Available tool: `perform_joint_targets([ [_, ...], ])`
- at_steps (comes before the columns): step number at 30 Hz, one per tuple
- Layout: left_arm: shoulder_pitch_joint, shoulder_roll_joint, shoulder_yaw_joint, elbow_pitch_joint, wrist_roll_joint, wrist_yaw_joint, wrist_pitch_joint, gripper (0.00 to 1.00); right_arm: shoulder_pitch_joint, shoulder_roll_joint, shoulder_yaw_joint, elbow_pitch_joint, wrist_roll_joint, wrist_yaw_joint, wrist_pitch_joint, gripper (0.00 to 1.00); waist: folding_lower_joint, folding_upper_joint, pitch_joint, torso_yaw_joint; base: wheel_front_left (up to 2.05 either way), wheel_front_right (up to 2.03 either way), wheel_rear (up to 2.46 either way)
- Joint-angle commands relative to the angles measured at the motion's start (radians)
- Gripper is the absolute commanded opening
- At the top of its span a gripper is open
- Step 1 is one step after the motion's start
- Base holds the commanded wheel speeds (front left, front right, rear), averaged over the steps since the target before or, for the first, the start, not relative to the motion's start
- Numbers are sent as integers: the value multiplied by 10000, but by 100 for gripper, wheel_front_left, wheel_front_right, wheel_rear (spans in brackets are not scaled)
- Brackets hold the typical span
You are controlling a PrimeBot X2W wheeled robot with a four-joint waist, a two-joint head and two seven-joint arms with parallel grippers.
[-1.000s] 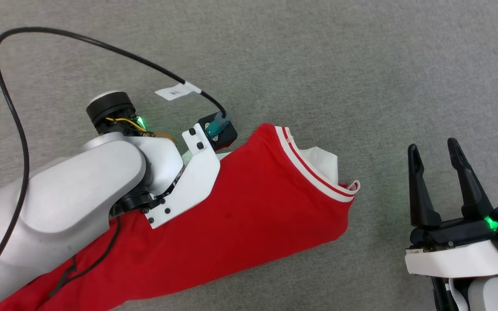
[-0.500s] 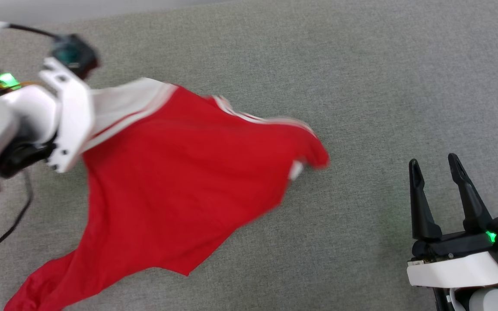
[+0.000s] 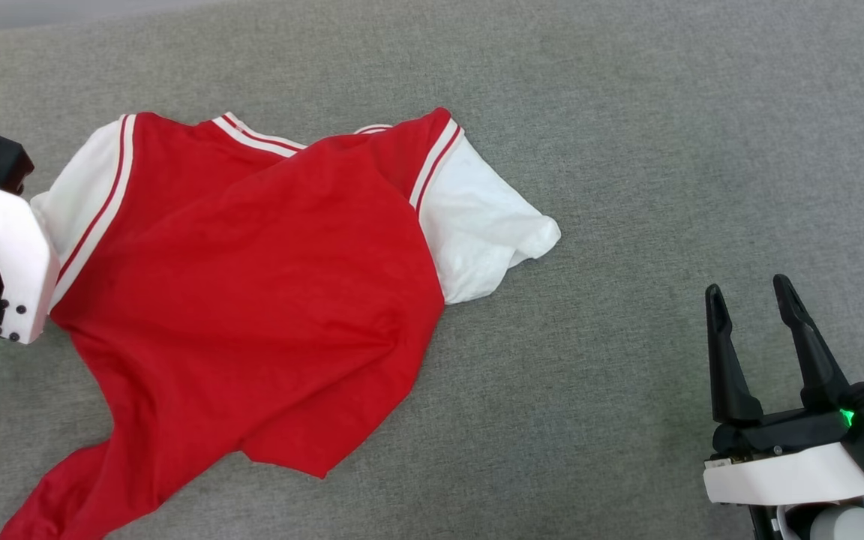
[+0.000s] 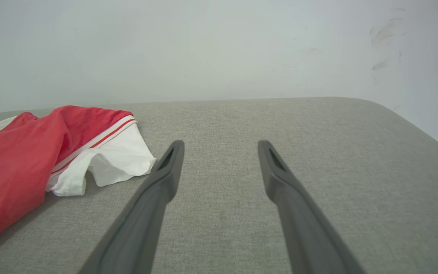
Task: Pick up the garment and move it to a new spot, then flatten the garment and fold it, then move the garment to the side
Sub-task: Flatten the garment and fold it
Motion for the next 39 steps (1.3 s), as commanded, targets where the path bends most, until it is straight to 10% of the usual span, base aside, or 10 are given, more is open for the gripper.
perform_joint_targets([
  [1, 408, -273, -63, 245, -39, -56, -262, 0, -70, 22, -7, 48, -96, -7, -19, 100, 0, 0, -70, 49, 0, 0, 0],
  [2, 397, -376, -8, 320, -28, -68, -522, 28, -62, 22, -24, 68, -120, -7, -19, 100, 0, 0, -141, 82, 0, 0, 0],
  [3, 365, -463, 37, 394, 12, -67, -782, 78, -46, 21, -48, 85, -136, -7, -19, 100, 0, 0, -239, 121, 0, 0, 0],
  [4, 341, -512, 91, 421, 69, -78, -1113, 100, -15, 22, -70, 98, -158, -7, -19, 100, 0, 0, -363, 159, 0, 0, 0],
  [12, 644, -539, 477, -50, 879, 628, -4310, 100, 177, -21, -575, 1, -402, -7, -19, 100, 0, 0, -1531, 618, 0, 0, 0],
  [22, 2480, -302, 1691, -3247, 1383, 3953, -7315, 100, -1393, -1680, -581, -104, -484, -7, 213, 100, 0, 0, -2476, 1546, 0, 0, 0],
  [31, 5607, -676, 4947, -6400, 2996, 6686, -7367, 100, -4484, -4154, 2189, 515, 578, -7, 3623, 100, 0, 0, -2413, 2160, 0, 0, 0],
  [39, 8427, -2171, 7647, -7510, 4788, 6870, -7370, 100, -6898, -5253, 5122, 1618, 2418, -7, 7742, 100, 0, 0, -2083, 2502, 0, 0, 0],
])
